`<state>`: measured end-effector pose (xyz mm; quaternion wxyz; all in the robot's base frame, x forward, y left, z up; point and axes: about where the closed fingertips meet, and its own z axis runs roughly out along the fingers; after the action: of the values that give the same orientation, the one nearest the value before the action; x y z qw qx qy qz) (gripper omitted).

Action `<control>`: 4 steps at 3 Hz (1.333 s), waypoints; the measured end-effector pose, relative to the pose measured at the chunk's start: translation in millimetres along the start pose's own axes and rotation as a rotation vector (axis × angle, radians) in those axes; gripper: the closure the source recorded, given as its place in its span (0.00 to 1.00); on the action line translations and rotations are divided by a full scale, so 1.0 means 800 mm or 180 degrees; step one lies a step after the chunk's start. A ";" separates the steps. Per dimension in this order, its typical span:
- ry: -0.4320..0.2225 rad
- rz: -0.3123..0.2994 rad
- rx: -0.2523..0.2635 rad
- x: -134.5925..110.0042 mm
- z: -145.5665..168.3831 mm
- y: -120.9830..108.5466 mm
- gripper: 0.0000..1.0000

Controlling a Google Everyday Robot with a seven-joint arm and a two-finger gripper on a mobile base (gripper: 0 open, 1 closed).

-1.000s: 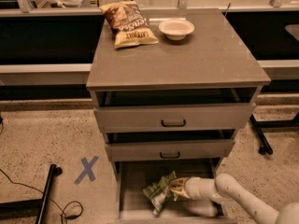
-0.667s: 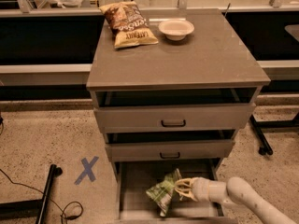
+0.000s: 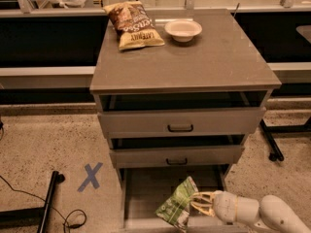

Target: Pick green jalapeno chip bag from bottom drawer and place on counter

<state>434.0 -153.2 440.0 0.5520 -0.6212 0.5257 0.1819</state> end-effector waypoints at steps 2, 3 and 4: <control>-0.0177 -0.0116 0.0200 -0.138 -0.070 -0.073 1.00; -0.0084 -0.0181 0.0130 -0.212 -0.089 -0.136 1.00; 0.0028 -0.0125 0.0145 -0.267 -0.133 -0.197 1.00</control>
Offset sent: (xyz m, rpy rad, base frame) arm -0.0141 -0.0122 0.2245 0.0586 -0.1163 -0.0158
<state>449.9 -175.4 724.7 0.5670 -0.6195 0.5199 0.1563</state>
